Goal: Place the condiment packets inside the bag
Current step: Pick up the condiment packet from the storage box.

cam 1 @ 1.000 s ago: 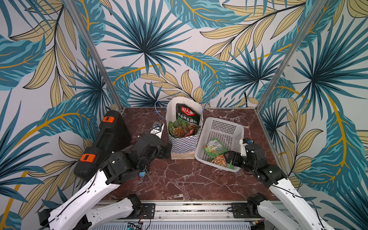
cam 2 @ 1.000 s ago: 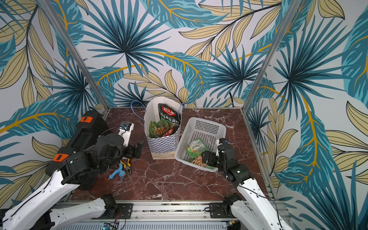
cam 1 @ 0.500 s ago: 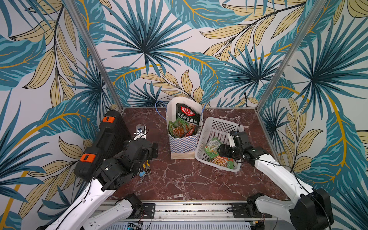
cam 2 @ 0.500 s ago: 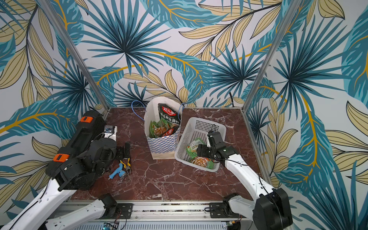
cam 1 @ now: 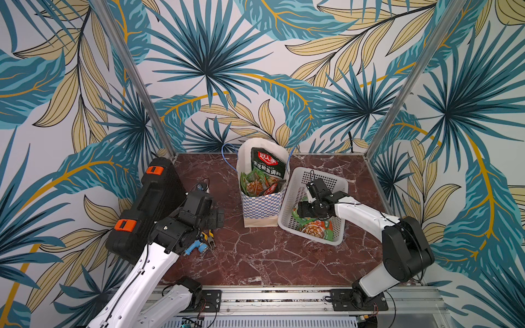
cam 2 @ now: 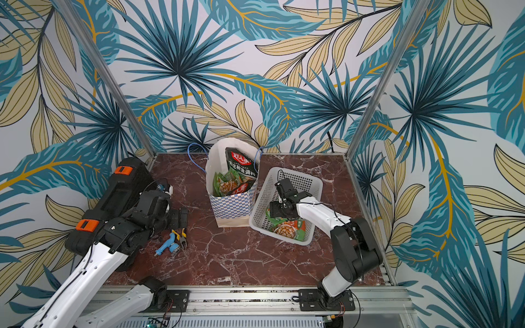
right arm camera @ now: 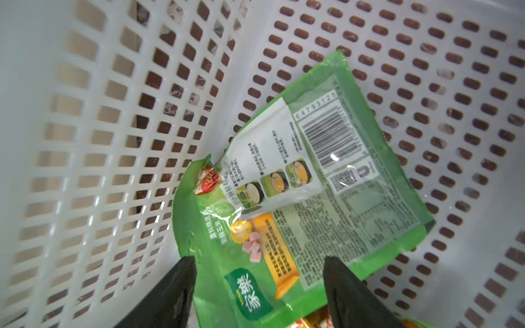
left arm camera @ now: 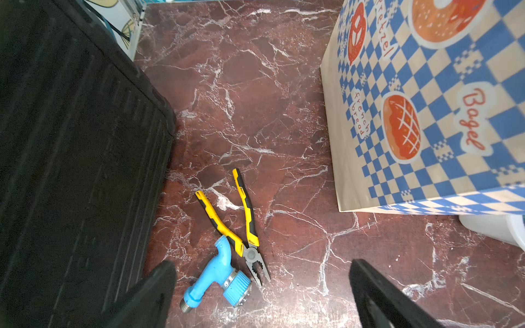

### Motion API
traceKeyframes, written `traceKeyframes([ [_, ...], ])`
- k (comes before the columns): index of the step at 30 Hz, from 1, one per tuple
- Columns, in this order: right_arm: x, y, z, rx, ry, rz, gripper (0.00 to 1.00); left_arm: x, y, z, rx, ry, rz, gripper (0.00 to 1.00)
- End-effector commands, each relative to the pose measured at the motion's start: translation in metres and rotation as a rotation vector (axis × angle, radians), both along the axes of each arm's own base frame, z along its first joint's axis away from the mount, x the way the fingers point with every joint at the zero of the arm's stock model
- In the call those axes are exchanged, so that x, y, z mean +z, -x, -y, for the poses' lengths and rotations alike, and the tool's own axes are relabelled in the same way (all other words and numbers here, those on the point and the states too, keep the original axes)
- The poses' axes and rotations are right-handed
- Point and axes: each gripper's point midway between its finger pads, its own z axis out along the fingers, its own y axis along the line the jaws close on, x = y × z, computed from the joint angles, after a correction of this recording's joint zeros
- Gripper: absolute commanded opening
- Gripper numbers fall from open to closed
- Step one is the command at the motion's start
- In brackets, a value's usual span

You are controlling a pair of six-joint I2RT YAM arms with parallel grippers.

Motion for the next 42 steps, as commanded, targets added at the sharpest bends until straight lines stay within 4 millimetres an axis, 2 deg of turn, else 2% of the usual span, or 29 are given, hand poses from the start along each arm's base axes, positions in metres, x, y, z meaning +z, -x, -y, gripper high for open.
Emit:
traceKeyframes([
  [1, -0.011, 0.001, 0.005, 0.051, 0.156, -0.01, 0.77, -0.006, -0.001, 0.006, -0.035, 0.033, -0.005, 1.0],
  [4, -0.023, 0.001, 0.009, 0.059, 0.247, -0.028, 0.78, -0.006, -0.002, 0.006, -0.035, 0.035, -0.005, 1.0],
  [7, -0.028, -0.003, 0.018, 0.034, 0.305, -0.03, 0.74, -0.007, -0.002, 0.007, -0.037, 0.038, -0.008, 1.0],
  [9, -0.029, -0.005, 0.026, 0.005, 0.349, -0.02, 0.68, -0.007, -0.003, 0.007, -0.041, 0.04, -0.006, 1.0],
  [12, -0.029, -0.01, 0.034, -0.033, 0.367, -0.015, 0.49, -0.007, -0.003, 0.007, -0.041, 0.041, -0.006, 1.0],
  [15, -0.028, -0.014, 0.039, -0.063, 0.341, -0.019, 0.46, -0.007, -0.002, 0.007, -0.042, 0.043, -0.008, 1.0],
  [21, -0.013, -0.022, 0.049, -0.111, 0.289, 0.0, 0.45, -0.007, -0.002, 0.009, -0.048, 0.048, -0.006, 1.0],
  [26, 0.001, -0.023, 0.021, -0.045, 0.13, 0.025, 0.5, -0.007, -0.002, 0.009, -0.05, 0.05, -0.006, 1.0],
  [30, 0.002, -0.032, 0.016, -0.08, 0.09, 0.03, 0.52, -0.008, -0.003, 0.01, -0.053, 0.049, -0.009, 1.0],
  [36, -0.008, -0.054, 0.021, -0.167, 0.1, 0.015, 0.55, -0.008, -0.003, 0.01, -0.053, 0.048, -0.01, 1.0],
  [39, -0.024, -0.061, 0.019, -0.17, 0.099, -0.02, 0.52, -0.008, -0.003, 0.01, -0.053, 0.049, -0.008, 1.0],
  [42, -0.041, -0.06, 0.018, -0.17, 0.099, -0.061, 0.5, -0.008, -0.003, 0.01, -0.053, 0.049, -0.009, 1.0],
])
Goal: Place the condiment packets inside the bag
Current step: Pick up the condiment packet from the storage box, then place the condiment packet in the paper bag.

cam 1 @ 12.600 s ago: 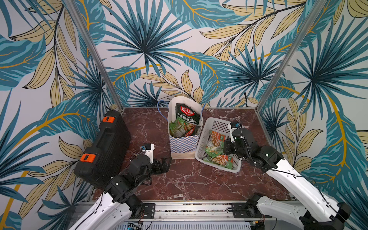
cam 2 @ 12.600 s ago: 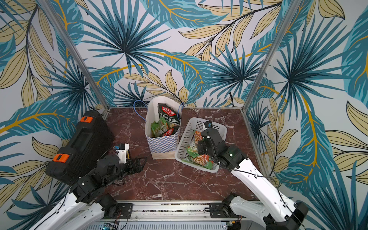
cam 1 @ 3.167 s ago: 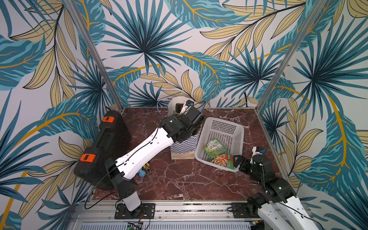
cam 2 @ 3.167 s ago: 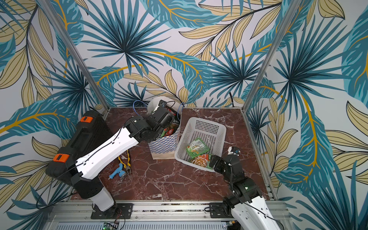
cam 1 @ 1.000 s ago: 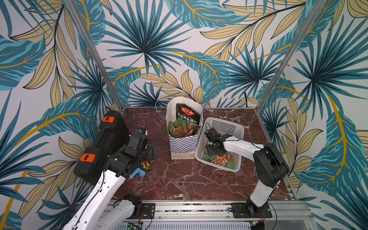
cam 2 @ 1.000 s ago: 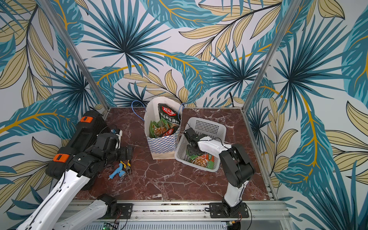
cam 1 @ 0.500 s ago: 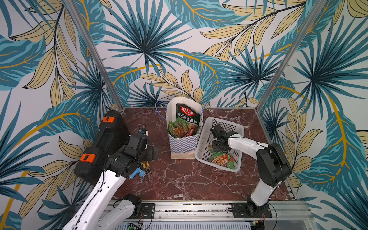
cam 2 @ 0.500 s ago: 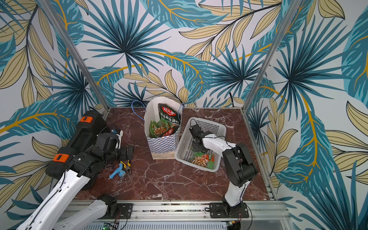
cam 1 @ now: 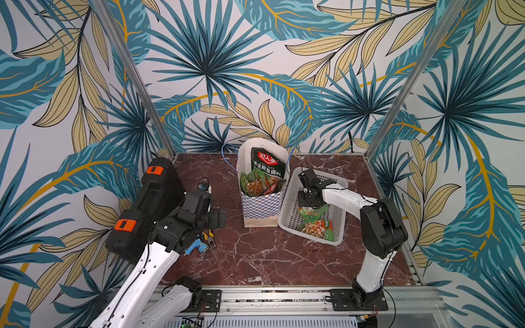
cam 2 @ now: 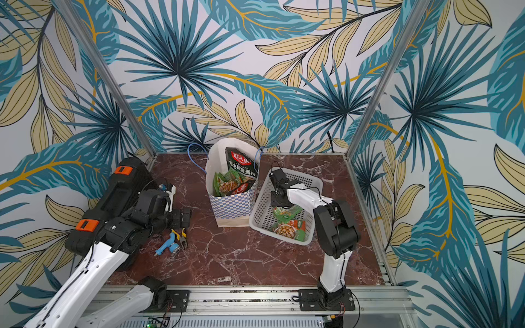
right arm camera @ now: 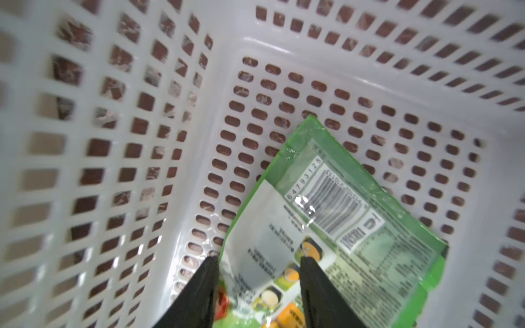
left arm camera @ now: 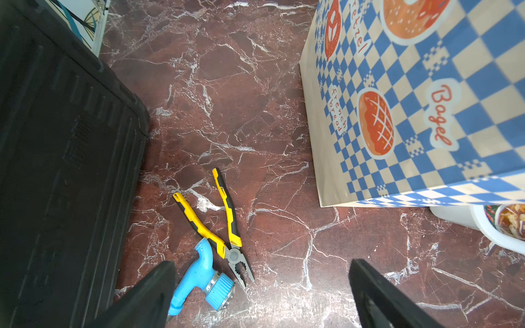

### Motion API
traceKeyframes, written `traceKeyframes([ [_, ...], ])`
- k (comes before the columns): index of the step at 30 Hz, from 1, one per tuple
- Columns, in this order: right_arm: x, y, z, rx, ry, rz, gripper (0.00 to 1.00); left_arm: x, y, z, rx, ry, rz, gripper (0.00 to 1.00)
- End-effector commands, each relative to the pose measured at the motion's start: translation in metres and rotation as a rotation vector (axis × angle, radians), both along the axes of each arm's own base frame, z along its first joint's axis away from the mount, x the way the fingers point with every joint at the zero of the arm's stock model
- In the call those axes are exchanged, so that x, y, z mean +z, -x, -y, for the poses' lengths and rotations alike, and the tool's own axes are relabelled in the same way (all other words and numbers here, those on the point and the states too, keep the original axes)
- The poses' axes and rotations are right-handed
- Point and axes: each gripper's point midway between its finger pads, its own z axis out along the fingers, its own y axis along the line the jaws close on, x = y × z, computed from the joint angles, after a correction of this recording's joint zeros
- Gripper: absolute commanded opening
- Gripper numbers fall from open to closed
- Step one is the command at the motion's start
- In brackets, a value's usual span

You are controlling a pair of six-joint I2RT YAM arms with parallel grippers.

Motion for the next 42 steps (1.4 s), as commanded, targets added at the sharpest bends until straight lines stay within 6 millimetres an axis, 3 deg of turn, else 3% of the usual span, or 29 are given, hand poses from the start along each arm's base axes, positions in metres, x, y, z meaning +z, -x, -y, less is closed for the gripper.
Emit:
traceKeyframes([
  [1, -0.022, 0.008, 0.0, -0.018, -0.008, -0.066, 0.49, -0.006, 0.0, 0.0, -0.008, -0.005, -0.006, 1.0],
  [5, -0.027, 0.015, 0.0, -0.024, -0.023, -0.081, 0.44, -0.007, -0.001, 0.0, -0.009, -0.005, -0.007, 1.0],
  [12, 0.006, 0.014, 0.005, -0.029, -0.027, 0.001, 0.0, -0.006, 0.0, 0.0, -0.01, -0.003, -0.004, 1.0],
  [26, 0.102, 0.024, 0.003, 0.007, -0.153, 0.238, 0.0, -0.005, 0.0, 0.0, -0.013, 0.001, 0.002, 1.0],
  [29, 0.131, 0.029, -0.002, 0.029, -0.207, 0.3, 0.0, -0.005, 0.0, 0.001, -0.018, 0.002, 0.003, 1.0],
  [42, 0.293, 0.084, -0.059, 0.312, -0.438, 0.692, 0.0, -0.004, 0.001, 0.003, -0.031, 0.01, 0.009, 1.0],
])
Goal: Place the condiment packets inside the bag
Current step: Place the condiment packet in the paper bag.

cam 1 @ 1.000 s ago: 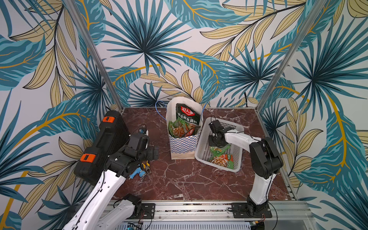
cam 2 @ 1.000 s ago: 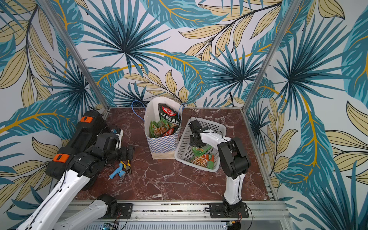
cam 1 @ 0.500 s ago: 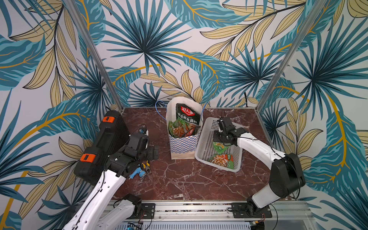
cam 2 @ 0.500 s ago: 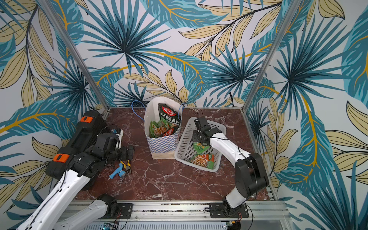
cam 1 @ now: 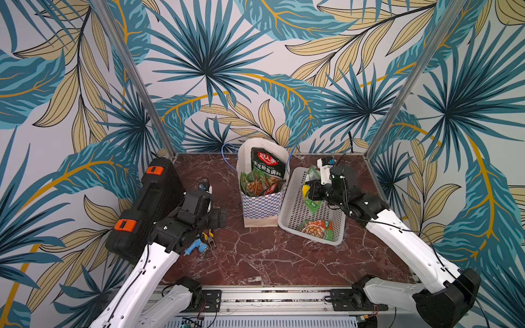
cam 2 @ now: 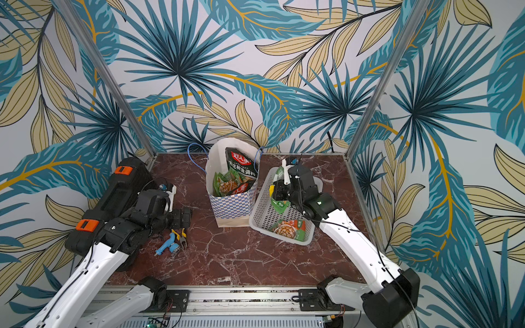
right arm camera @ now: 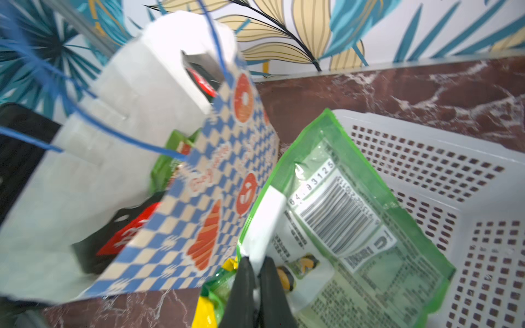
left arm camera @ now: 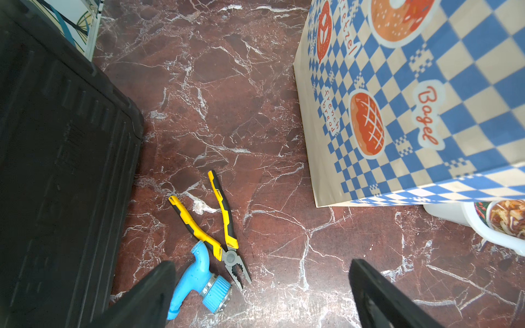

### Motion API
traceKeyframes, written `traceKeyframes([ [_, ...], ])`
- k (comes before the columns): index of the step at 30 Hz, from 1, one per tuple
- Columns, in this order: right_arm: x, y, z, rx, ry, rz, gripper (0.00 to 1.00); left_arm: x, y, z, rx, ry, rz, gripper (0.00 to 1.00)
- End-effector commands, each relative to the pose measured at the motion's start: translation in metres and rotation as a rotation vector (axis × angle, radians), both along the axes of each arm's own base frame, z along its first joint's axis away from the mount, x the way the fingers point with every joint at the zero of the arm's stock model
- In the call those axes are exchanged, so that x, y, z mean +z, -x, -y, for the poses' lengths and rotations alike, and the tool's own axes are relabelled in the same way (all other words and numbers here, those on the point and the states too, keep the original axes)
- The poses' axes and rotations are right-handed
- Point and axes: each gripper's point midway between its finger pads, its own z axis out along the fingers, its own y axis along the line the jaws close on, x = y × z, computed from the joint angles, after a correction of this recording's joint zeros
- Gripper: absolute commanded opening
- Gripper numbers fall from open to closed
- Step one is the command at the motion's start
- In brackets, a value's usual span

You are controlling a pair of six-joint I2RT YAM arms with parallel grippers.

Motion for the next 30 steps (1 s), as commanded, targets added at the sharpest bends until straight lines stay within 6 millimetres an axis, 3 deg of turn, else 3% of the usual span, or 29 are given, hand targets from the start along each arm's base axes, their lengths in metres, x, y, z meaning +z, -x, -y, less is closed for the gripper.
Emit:
traceKeyframes([
  [1, 0.048, 0.013, -0.014, 0.073, -0.043, 0.147, 0.0, -0.004, 0.001, 0.0, -0.009, 0.004, 0.006, 1.0],
  [7, 0.107, 0.038, -0.044, 0.238, -0.159, 0.27, 0.0, -0.004, 0.0, 0.0, -0.012, 0.004, 0.008, 1.0],
  [17, 0.171, 0.048, -0.113, 0.551, -0.396, 0.327, 0.0, -0.003, 0.001, -0.002, -0.005, 0.0, 0.013, 1.0],
  [23, 0.182, 0.033, -0.143, 0.605, -0.484, 0.264, 0.0, -0.001, 0.001, -0.002, -0.002, 0.002, 0.019, 1.0],
  [30, 0.155, -0.013, -0.168, 0.537, -0.448, 0.163, 0.0, -0.001, 0.002, -0.002, -0.002, 0.003, 0.02, 1.0],
])
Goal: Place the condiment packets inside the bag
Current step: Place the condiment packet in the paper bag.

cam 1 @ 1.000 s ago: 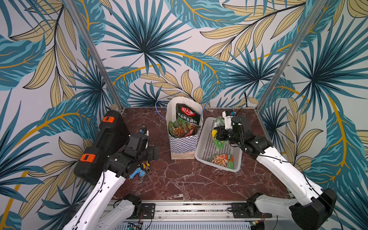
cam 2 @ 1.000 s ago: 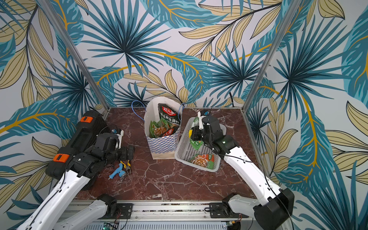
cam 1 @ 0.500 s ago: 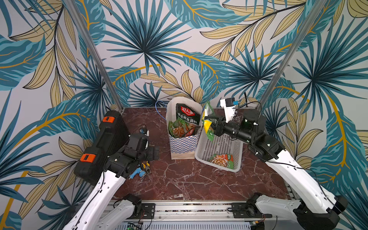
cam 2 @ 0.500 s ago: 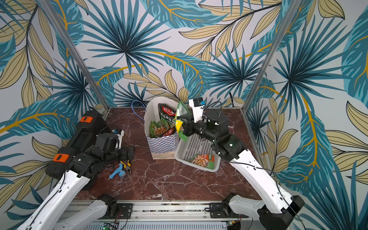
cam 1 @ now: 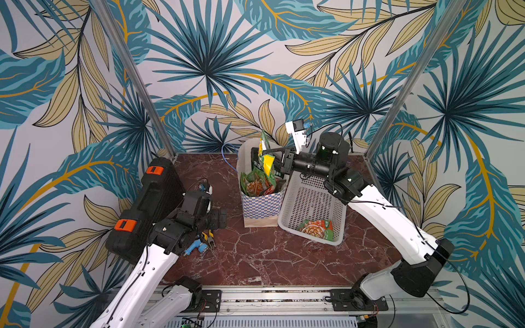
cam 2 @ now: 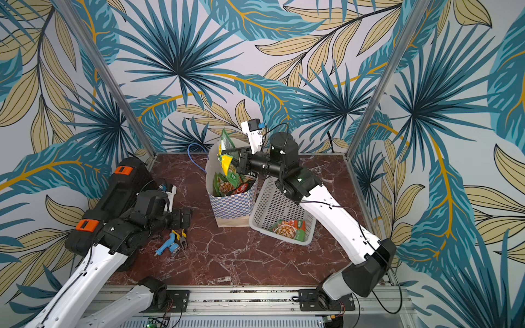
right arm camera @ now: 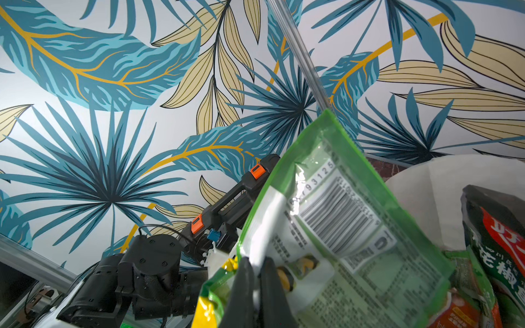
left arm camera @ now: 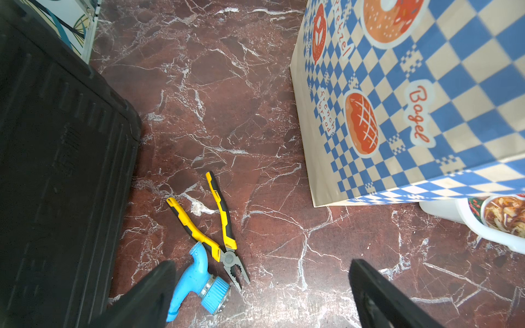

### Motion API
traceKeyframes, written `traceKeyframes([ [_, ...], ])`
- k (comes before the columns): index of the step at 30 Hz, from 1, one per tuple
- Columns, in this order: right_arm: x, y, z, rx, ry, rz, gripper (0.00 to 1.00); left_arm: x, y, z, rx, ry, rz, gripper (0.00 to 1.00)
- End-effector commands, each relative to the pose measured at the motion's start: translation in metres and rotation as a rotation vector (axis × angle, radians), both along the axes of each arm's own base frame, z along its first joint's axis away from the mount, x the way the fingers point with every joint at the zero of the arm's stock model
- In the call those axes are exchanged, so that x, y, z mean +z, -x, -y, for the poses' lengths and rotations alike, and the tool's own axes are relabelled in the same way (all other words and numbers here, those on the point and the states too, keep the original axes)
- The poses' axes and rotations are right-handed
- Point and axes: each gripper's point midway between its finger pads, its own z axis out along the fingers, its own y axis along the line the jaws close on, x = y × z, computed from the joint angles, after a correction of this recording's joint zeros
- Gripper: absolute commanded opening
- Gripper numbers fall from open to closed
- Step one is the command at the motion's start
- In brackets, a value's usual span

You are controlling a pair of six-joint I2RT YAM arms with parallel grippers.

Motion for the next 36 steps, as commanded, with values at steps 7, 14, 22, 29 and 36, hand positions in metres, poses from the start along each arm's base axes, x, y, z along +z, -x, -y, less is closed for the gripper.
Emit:
traceKeyframes([
  [7, -0.055, -0.057, -0.018, -0.119, 0.169, -0.102, 0.0, 0.0, 0.001, -0.004, 0.008, -0.001, 0.022, 1.0],
  [14, -0.077, -0.071, -0.02, -0.142, 0.244, -0.125, 0.36, 0.0, 0.001, -0.002, 0.001, 0.004, 0.022, 1.0],
  [22, -0.051, -0.039, 0.002, -0.131, 0.228, -0.084, 0.44, -0.002, 0.0, 0.003, -0.02, 0.016, 0.014, 1.0],
  [29, -0.081, 0.0, 0.043, -0.183, 0.289, -0.108, 0.61, -0.001, 0.003, 0.029, -0.141, 0.114, 0.004, 1.0],
  [36, -0.144, 0.031, 0.089, -0.278, 0.374, -0.208, 0.75, 0.007, 0.009, 0.042, -0.211, 0.165, 0.016, 1.0],
])
